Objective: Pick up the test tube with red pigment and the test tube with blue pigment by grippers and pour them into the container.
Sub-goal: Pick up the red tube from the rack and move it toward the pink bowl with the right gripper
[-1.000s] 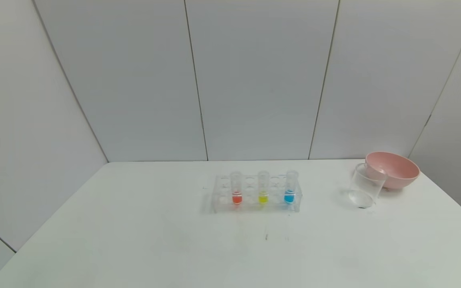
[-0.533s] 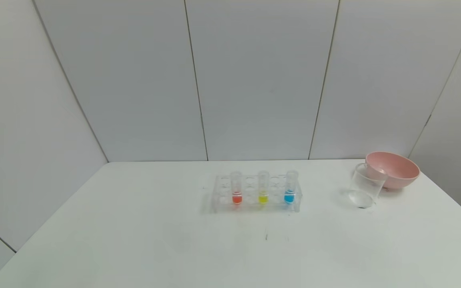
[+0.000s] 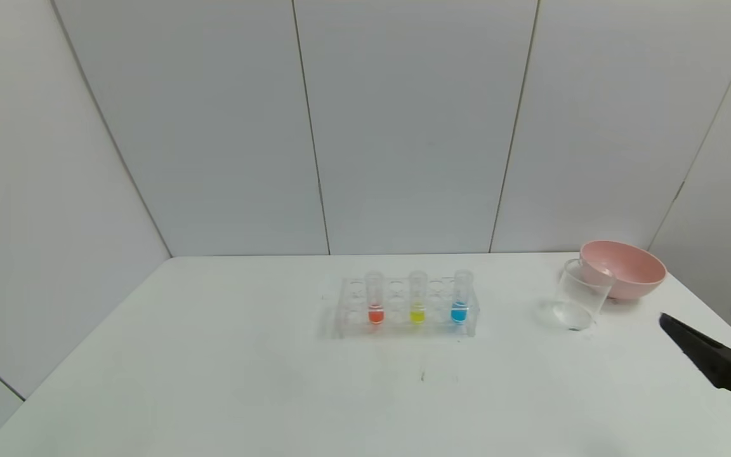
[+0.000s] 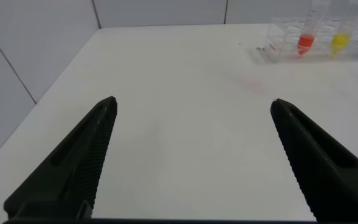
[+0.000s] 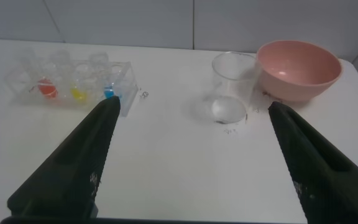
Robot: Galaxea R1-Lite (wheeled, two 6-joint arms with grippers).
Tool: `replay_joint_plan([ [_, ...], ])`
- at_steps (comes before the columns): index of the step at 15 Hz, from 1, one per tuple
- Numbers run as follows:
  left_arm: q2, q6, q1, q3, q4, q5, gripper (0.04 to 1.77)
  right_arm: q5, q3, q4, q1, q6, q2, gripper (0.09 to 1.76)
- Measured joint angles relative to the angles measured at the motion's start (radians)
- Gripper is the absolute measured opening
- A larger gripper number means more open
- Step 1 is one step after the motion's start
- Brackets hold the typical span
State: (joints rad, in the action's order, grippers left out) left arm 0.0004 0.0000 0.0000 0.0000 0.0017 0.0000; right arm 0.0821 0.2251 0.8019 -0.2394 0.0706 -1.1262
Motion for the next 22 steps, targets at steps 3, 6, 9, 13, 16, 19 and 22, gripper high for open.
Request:
replay_joint_plan([
  [3,0.0,0.0,0.0,0.0,0.0,0.0,1.76,0.167,0.05,0.024,-0.186,0.032,-0.129,1.71],
  [6,0.0,0.0,0.0,0.0,0.0,0.0,1.76,0.344,0.107,0.041,-0.409,0.079,-0.236,1.71],
  [9,0.0,0.0,0.0,0.0,0.0,0.0,1.76,0.488,0.204,0.051,-0.587,0.099,-0.366,1.71],
  [13,0.0,0.0,0.0,0.0,0.0,0.0,1.76,0.548,0.345,0.097,-0.696,0.112,-0.533,1.71],
  [16,0.0,0.0,0.0,0.0,0.0,0.0,1.76,0.549,0.413,0.147,-0.754,0.126,-0.636,1.71],
  [19,0.0,0.0,0.0,0.0,0.0,0.0,1.76,0.541,0.472,0.17,-0.783,0.127,-0.738,1.71],
  [22,0.0,0.0,0.0,0.0,0.0,0.0,1.76,0.472,0.545,0.162,-0.765,0.127,-0.818,1.71],
])
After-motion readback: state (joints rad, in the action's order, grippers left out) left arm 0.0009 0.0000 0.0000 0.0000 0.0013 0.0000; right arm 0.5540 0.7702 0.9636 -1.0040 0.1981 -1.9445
